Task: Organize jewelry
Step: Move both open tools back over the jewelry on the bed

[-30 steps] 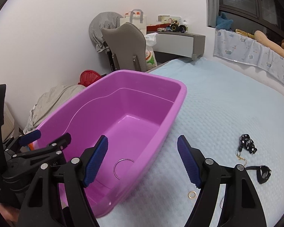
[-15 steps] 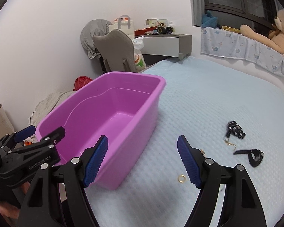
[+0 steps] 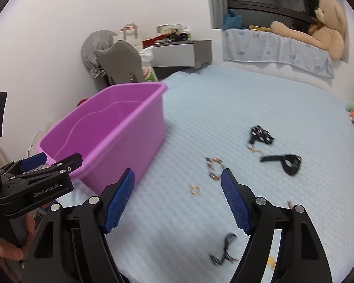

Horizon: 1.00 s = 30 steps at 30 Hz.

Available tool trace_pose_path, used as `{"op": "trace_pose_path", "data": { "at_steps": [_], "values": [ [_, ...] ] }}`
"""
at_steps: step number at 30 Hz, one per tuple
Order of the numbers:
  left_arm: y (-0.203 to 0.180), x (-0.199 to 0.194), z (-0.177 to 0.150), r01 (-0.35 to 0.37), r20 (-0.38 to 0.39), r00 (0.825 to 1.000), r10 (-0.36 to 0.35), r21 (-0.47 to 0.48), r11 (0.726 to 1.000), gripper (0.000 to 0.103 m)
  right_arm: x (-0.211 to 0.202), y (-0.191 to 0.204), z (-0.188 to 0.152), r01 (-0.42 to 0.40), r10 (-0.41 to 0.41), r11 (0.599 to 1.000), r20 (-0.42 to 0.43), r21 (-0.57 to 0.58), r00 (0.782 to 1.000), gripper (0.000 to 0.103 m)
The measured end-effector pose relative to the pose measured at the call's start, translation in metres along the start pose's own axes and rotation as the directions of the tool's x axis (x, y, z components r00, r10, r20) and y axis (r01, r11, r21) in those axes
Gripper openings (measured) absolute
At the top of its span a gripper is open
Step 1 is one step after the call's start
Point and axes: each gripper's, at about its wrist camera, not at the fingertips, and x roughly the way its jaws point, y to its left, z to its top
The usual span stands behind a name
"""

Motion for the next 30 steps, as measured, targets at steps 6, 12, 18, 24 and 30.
{"op": "trace_pose_path", "data": {
  "at_steps": [6, 12, 18, 24, 30],
  "values": [
    [-0.031, -0.002, -0.022, 0.051, -0.022, 0.999, -0.050, 0.063, 0.997, 0.088, -0.025, -0.033, -0.037, 0.065, -0.065, 0.997, -0.008, 0.048, 0.998, 0.072],
    [-0.067, -0.002, -0.051, 0.119, -0.051, 0.992, -0.114, 0.126, 0.985, 0.088, -0.045, -0.064, -0.077, 0.136, -0.133, 0.986, -0.036, 0.099, 0.990, 0.072],
    [-0.094, 0.000, -0.080, 0.166, -0.082, 0.985, -0.153, 0.183, 0.969, 0.088, -0.060, -0.090, -0.117, 0.199, -0.191, 0.969, -0.065, 0.148, 0.979, 0.072],
    [-0.115, 0.008, -0.109, 0.195, -0.123, 0.978, -0.170, 0.234, 0.953, 0.088, -0.068, -0.122, -0.158, 0.265, -0.244, 0.942, -0.122, 0.205, 0.962, 0.072],
    [-0.134, 0.021, -0.128, 0.224, -0.166, 0.969, -0.185, 0.258, 0.940, 0.088, -0.062, -0.143, -0.179, 0.294, -0.262, 0.927, -0.162, 0.232, 0.952, 0.072]
  ]
}}
